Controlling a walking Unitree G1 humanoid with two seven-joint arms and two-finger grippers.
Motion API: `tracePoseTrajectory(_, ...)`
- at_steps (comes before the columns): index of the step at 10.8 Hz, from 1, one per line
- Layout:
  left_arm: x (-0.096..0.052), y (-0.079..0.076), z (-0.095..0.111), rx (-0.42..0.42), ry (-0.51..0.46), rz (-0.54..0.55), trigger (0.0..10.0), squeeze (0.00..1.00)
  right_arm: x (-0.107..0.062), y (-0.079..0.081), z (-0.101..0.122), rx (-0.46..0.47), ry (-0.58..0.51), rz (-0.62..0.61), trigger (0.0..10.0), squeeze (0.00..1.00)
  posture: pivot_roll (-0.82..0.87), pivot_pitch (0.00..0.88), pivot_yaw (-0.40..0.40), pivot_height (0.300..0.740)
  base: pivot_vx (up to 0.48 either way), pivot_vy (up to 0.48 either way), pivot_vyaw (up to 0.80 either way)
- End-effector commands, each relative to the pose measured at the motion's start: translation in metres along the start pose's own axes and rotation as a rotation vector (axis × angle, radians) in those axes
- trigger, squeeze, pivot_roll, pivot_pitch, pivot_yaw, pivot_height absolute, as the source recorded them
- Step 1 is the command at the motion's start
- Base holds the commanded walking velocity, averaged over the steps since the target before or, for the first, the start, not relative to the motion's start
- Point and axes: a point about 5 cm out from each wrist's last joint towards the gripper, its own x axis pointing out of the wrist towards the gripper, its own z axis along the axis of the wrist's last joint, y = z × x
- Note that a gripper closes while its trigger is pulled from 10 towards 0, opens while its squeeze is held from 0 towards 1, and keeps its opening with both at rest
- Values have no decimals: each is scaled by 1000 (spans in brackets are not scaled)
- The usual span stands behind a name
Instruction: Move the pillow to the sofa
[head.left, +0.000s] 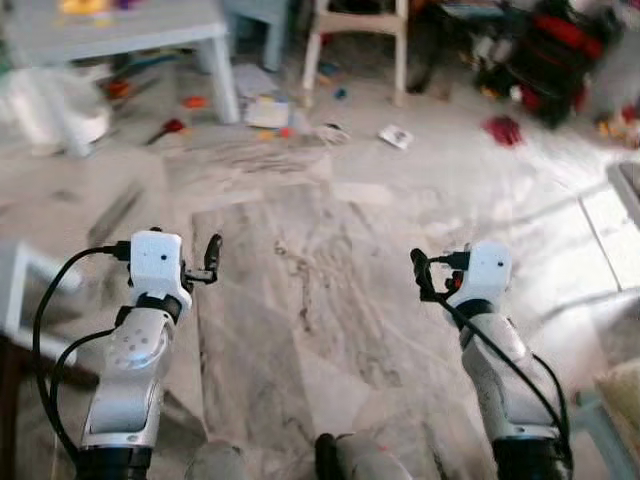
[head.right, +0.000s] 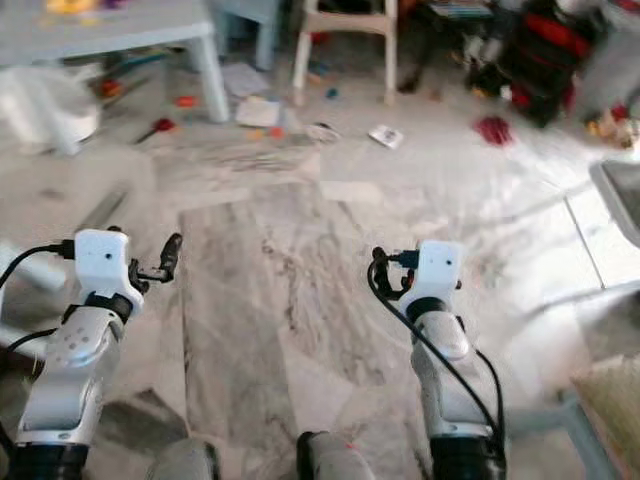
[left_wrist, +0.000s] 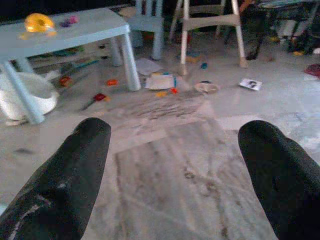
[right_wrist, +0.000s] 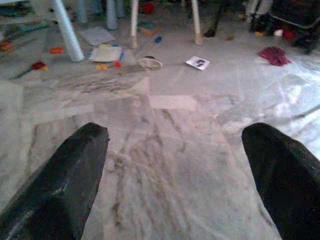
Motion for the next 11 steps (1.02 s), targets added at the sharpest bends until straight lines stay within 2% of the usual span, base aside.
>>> tracePoseTrajectory(1,-5,3,-2,0,18,-2,10000,0,-5,-2,1,17,-8,-12,10000,0,30,194,-74,740,315,0,-800)
tracePoseTrajectory(4,-10,-5,0,8,18,-60,10000,0,-10,-3,1,25,-9,-18,10000,0,20,210,-68,740,326,0,-788)
tracePoseTrajectory(9,-10,-7,-1,-14,45,-88,10000,0,-11,-9,2,36,-8,-52,10000,0,19,224,-71,740,335,0,-788)
tracePoseTrajectory(11,-10,-6,-3,-1,67,-90,10000,0,-15,-13,0,50,-4,-68,10000,0,20,228,-68,740,0,0,-788)
